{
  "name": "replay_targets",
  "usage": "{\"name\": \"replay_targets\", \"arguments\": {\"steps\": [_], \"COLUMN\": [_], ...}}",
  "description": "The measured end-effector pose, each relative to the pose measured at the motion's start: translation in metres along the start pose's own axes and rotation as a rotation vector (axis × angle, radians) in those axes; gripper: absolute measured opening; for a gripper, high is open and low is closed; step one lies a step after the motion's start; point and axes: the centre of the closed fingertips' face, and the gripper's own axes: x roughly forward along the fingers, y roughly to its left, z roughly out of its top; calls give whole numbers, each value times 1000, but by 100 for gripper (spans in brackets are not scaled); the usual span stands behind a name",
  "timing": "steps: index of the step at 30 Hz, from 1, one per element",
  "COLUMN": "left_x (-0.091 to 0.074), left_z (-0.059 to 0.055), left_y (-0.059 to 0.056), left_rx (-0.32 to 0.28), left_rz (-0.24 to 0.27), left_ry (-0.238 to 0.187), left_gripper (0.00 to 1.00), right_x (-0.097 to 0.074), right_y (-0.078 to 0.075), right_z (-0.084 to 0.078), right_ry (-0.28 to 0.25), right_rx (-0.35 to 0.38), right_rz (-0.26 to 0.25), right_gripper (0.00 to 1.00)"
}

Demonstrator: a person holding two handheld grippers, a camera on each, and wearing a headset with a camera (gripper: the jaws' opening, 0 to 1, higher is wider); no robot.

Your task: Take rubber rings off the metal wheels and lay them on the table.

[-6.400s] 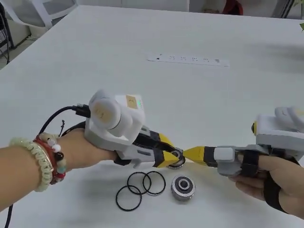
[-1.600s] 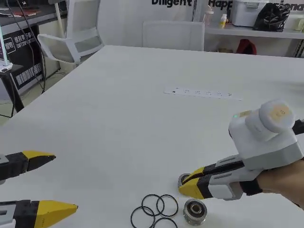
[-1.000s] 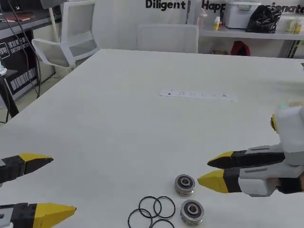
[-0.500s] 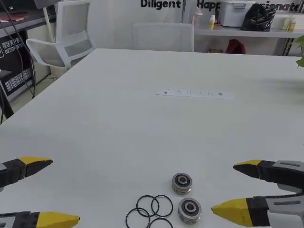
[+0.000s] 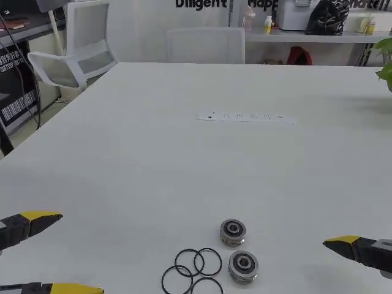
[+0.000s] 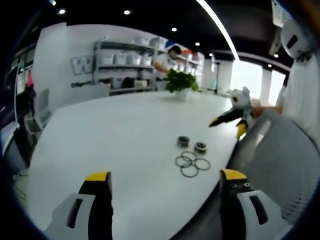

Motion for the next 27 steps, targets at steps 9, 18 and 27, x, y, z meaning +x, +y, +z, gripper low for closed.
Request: {"name": "replay_targets", "arguments": {"steps": [9,18,27], "left_x": [9,11,9], "left_z": [-11,-10,-14], "left_y": [6,4,3], "left_rx": [17,-13,-19], "left_rz": [-3,-10,-8], "left_ry": [45,42,45], "left_gripper": [100,100,100], "right_x": [-2,-3,-4], "right_y": [-3,-4,-4], "right_z": [-17,-24,-23], "right_ry": [50,66,71], "right_rx": [63,90,81], "right_rz": [-27,-44,-48], "right_gripper": [99,99,99]}}
